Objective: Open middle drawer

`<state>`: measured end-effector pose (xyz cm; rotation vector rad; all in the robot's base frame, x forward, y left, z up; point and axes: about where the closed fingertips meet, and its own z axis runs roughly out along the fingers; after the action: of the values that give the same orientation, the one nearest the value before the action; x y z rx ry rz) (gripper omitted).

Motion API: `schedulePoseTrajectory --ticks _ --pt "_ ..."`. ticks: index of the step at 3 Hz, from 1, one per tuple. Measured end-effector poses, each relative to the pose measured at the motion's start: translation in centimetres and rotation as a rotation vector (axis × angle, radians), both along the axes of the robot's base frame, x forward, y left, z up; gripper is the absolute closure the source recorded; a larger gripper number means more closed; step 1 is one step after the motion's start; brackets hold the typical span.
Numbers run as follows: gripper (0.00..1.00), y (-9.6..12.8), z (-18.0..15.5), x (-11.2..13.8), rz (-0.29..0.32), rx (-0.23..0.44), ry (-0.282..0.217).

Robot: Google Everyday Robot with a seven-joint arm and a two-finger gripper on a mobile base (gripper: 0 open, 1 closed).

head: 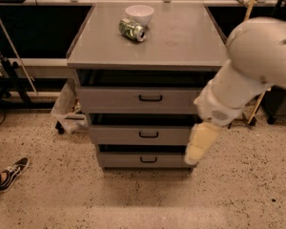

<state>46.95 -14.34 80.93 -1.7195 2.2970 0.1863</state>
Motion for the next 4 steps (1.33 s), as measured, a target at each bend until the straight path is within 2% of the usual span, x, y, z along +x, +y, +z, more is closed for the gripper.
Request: schedulePoseTrajectory --ticks 1,2,3,4 --pt "0.00 3.6 -8.8 0.9 -0.026 0.021 0.049" --pt "0.00 5.8 -14.1 4.3 -0.089 0.036 0.007" --pt "0.00 7.0 -15.9 8.7 -0.127 0.021 -0.079" --pt "0.00 7.0 -15.9 8.5 -0.126 0.021 -0.075"
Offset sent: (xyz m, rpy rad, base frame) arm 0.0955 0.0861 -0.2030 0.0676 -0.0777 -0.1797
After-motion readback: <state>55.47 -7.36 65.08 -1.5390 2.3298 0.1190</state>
